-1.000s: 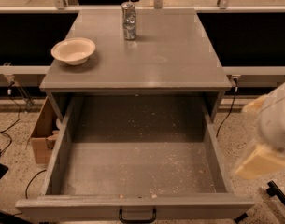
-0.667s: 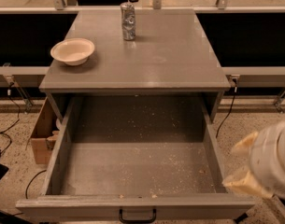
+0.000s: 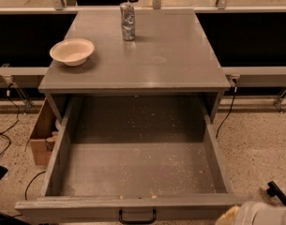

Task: Close top drawer

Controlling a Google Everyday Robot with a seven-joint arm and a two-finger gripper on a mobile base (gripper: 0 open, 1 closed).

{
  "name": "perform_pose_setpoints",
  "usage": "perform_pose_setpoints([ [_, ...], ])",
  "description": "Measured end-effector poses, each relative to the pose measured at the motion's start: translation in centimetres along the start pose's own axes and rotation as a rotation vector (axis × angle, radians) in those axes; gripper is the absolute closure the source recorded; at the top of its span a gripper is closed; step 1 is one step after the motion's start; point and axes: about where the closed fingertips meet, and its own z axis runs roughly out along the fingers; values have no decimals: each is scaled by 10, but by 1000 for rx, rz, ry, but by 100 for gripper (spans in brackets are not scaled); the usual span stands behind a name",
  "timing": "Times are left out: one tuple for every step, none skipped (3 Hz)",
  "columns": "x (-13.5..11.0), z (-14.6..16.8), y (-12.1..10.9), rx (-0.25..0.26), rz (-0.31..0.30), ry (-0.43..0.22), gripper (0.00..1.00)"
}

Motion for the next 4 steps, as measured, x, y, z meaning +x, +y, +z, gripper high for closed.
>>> perform_pose_setpoints([
  [56, 81, 56, -131, 69, 28, 100],
  [99, 149, 94, -236, 115, 47, 100],
  [113, 192, 87, -270, 118, 36, 100],
  [102, 207, 46, -221, 78, 7, 100],
])
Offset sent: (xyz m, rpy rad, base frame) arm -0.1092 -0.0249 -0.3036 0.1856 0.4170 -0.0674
